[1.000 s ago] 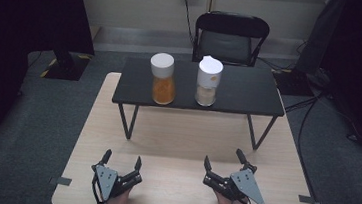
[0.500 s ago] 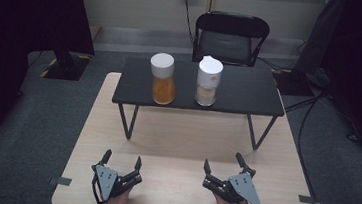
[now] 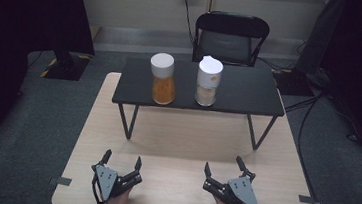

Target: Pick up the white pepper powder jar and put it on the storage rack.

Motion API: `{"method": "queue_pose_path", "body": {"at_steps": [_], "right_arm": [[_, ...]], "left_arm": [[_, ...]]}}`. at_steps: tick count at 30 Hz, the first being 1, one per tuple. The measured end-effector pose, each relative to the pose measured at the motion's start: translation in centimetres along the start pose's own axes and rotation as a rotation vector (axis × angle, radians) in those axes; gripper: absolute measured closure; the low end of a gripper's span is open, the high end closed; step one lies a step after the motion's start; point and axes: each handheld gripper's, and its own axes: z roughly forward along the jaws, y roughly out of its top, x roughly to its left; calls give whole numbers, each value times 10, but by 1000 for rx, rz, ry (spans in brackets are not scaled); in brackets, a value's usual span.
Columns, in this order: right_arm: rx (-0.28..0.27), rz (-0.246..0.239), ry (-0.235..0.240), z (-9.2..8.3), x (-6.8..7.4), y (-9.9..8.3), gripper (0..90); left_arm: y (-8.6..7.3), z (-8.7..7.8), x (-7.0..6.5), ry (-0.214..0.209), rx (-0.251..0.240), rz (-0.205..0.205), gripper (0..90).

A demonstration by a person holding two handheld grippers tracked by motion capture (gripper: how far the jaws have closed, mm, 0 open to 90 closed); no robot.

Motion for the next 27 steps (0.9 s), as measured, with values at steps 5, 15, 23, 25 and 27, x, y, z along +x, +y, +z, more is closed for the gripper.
{"method": "queue_pose_path", "body": {"at_steps": [5,15,23,25,27], "right_arm": [[9,6,-4,-1,0,-5,0],[16,11,-11,-1,1,-9,0],[15,15,-12,-1,0,-11,0],[18,15,-12,-1,1,-11,0],[16,17,-10,-1,0,-11,0]], "left_arm": [[0,0,0,-1,0,0,3],[0,0,0,-1,0,0,3],[0,0,0,-1,0,0,3],[0,0,0,-1,1,0,3],[0,0,0,-1,1,0,4]]}}
